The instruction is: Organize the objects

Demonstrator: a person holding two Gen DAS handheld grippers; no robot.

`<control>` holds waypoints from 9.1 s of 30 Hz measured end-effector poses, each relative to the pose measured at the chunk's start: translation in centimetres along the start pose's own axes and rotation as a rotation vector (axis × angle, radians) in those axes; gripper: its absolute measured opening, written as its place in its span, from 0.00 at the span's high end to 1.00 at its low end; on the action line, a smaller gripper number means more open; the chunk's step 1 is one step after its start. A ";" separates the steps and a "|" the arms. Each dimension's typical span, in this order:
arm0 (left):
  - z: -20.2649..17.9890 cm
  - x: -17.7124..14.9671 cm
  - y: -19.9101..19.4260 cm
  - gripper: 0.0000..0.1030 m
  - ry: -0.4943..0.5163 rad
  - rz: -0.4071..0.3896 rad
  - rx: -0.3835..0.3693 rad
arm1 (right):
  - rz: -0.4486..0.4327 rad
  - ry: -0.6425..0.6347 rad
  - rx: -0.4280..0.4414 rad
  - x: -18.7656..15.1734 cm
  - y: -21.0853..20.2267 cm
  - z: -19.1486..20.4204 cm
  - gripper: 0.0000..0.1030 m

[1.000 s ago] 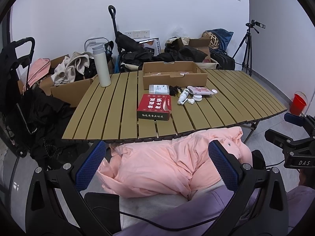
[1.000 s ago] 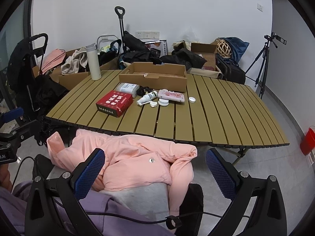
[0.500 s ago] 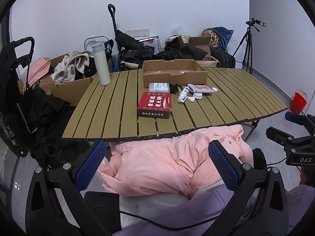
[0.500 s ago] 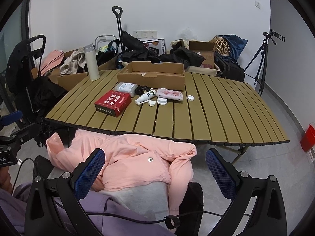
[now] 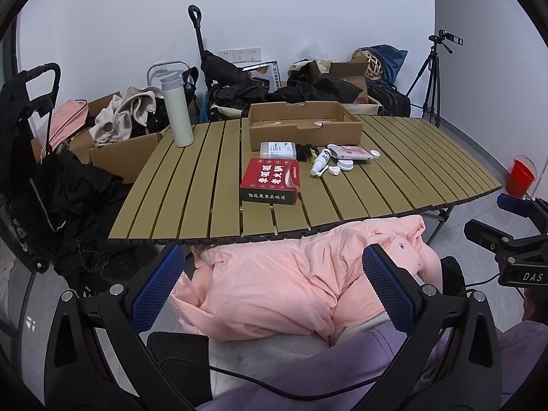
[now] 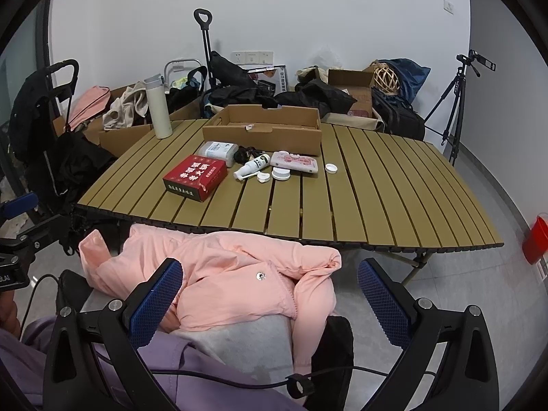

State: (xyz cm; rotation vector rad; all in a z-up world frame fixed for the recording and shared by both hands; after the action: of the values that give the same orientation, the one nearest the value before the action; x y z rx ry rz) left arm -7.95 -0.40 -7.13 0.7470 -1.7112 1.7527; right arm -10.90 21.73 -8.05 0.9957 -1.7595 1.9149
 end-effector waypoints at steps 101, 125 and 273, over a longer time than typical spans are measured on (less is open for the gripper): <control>1.9 29.9 43.3 0.61 -0.085 0.327 -0.183 | 0.276 0.044 0.294 32.5 40.5 2.2 0.76; 9.5 29.7 29.3 0.00 -0.064 0.266 0.118 | 0.226 0.096 0.043 33.6 31.5 -8.1 0.14; 5.7 28.7 32.2 0.17 -0.022 0.328 -0.069 | 0.223 0.032 0.309 30.4 32.1 -0.9 0.16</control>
State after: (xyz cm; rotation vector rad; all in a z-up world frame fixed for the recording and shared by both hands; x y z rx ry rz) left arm -51.02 -6.11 -7.84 0.4767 -1.9876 1.8909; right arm -53.84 11.31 -9.83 0.8899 -1.6482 2.3839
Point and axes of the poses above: each gripper's, at about its wrist camera, not at the fingertips, and y roughly the way its jaws point, z to its left, x to its top, the point moved 10 cm from there along y, roughly the way its jaws point, and after that the axes turned 4 degrees about z, right-handed, at the moved point
